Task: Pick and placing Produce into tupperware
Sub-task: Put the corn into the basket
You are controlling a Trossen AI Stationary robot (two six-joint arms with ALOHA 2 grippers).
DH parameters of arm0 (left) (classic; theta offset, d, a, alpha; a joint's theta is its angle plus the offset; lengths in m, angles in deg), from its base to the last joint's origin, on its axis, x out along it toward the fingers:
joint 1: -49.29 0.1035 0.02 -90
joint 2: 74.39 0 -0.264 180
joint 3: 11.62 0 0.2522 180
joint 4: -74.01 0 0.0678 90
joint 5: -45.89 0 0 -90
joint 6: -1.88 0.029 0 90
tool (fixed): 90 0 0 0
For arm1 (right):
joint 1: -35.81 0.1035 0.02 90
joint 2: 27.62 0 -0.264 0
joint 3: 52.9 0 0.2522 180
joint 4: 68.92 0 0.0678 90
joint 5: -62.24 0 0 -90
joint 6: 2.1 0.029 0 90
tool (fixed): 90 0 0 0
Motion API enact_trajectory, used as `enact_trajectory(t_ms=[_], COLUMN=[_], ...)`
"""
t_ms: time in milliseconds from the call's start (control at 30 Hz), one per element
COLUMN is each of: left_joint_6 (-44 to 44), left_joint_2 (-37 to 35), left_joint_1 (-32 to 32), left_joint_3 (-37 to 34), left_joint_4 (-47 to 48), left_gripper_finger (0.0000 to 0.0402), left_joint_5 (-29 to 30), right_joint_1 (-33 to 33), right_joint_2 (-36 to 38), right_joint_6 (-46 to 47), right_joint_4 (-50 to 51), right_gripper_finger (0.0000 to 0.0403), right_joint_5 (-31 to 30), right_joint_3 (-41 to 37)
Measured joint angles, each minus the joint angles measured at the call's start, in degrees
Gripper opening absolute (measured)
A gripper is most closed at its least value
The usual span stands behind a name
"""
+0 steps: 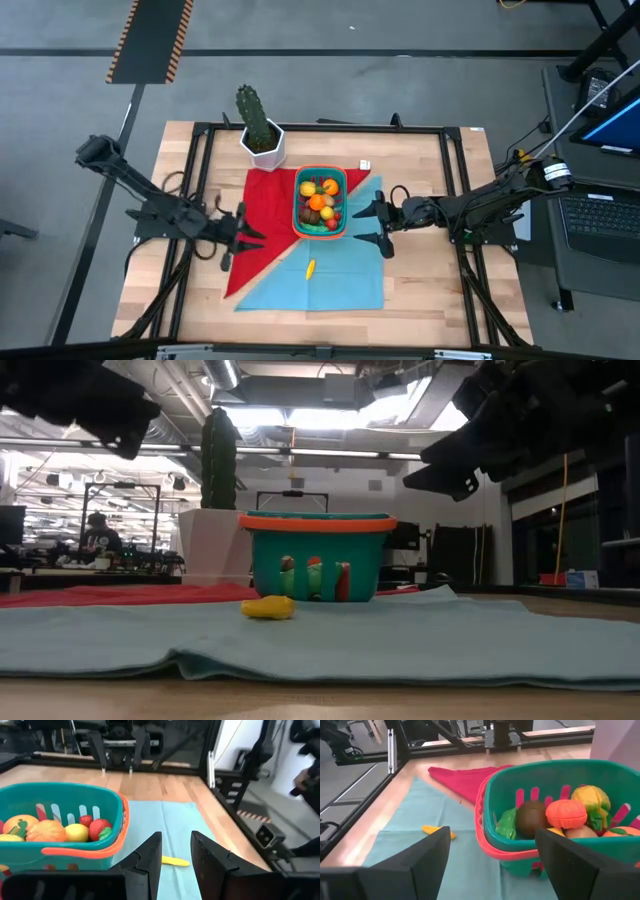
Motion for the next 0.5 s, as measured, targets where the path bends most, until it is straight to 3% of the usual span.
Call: enact_trajectory(t_ms=[300,500], left_joint_6=[-7.95,-11.88], left_joint_2=[19.08,29.26], left_joint_1=[-0.45,-2.07], left_joint_3=[12.75,24.50], left_joint_4=[3.34,12.28], left_gripper_finger=[0.0096,0.0096], left_joint_5=[2.03,6.19], right_joint_1=[0.00,0.98], right_joint_2=[0.00,0.00], right_joint_6=[1.44,0.12], right_joint_4=[0.17,1.19], right_gripper_finger=[0.0292,0.0292], right_joint_5=[0.00,-0.10], right_joint_3=[0.00,0.00])
